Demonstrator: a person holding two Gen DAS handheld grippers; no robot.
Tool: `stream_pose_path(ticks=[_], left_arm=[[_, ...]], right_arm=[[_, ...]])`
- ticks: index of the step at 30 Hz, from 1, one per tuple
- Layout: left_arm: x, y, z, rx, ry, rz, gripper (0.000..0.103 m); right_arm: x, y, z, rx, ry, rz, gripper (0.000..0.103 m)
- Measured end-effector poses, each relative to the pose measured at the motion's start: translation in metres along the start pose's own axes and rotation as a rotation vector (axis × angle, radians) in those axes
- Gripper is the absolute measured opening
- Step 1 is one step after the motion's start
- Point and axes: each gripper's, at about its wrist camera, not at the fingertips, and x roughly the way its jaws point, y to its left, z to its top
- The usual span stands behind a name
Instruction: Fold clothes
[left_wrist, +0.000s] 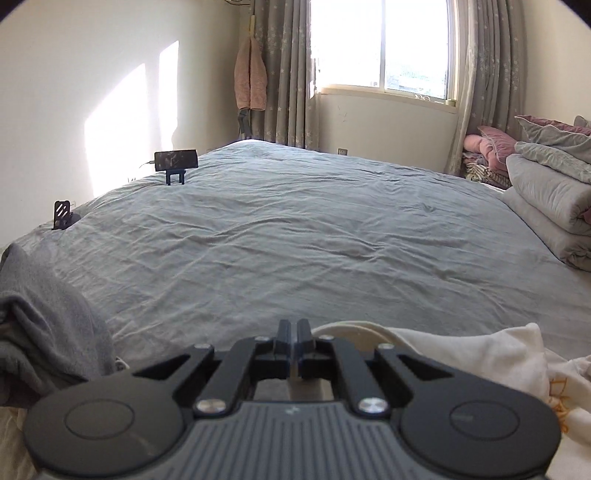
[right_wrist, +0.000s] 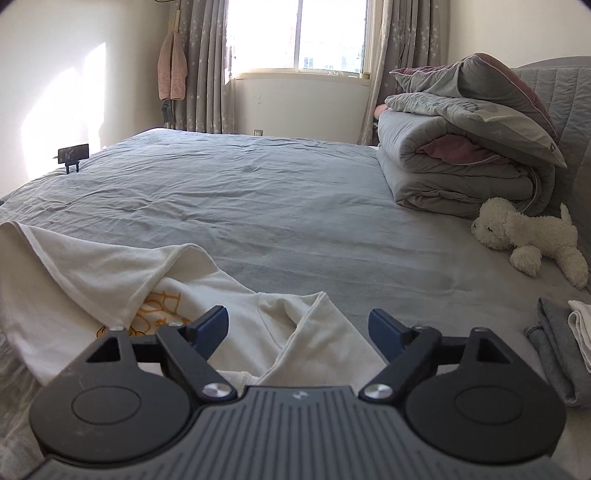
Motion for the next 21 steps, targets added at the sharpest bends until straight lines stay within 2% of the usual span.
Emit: stream_pose_path(ticks=[2,4,6,7,8,9,10,11,12,17,21], left_arm=[[-0.003,0.003,-0.003,0.046,-0.033,0.107,0.000],[-0.004,0.005,-0.005,0.065,-0.037,0.102,0.000],[-0.005,-0.004,-0.011,0.126,-0.007,-0.022,0.004],[-0.005,-0.011,-0.015,0.159,0.009,-0.077,0.006],[-0.004,-0.020,-0.019,0.195,0.022,-0.110,0.017],[-0.003,-0.031,-0.024,0.232,0.028,-0.136,0.042],[-0.003,-0.037,-0.027,0.256,0.028,-0.152,0.056],[-0.002,-0.045,-0.030,0.285,0.020,-0.163,0.077],[-0.001,-0.052,-0.033,0.313,0.012,-0.175,0.086],[0.003,-0.091,-0.050,0.457,-0.028,-0.232,0.102],[0.009,-0.120,-0.063,0.572,-0.056,-0.264,0.102]], right_arm=[[0.004,0.005,-0.004,-0.006,0.053,0.055,0.087],[0.011,0.014,-0.013,-0.016,0.156,0.155,0.087],[0.018,0.025,-0.022,-0.046,0.242,0.221,0.087],[0.020,0.031,-0.026,-0.073,0.258,0.223,0.087],[0.021,0.038,-0.028,-0.099,0.272,0.222,0.087],[0.022,0.041,-0.030,-0.113,0.281,0.224,0.087],[0.023,0.044,-0.032,-0.115,0.297,0.238,0.087],[0.024,0.047,-0.034,-0.116,0.312,0.252,0.087],[0.025,0.050,-0.036,-0.117,0.328,0.267,0.087],[0.013,0.070,-0.048,-0.272,0.337,0.317,0.090],[0.009,0.084,-0.058,-0.369,0.341,0.343,0.090]])
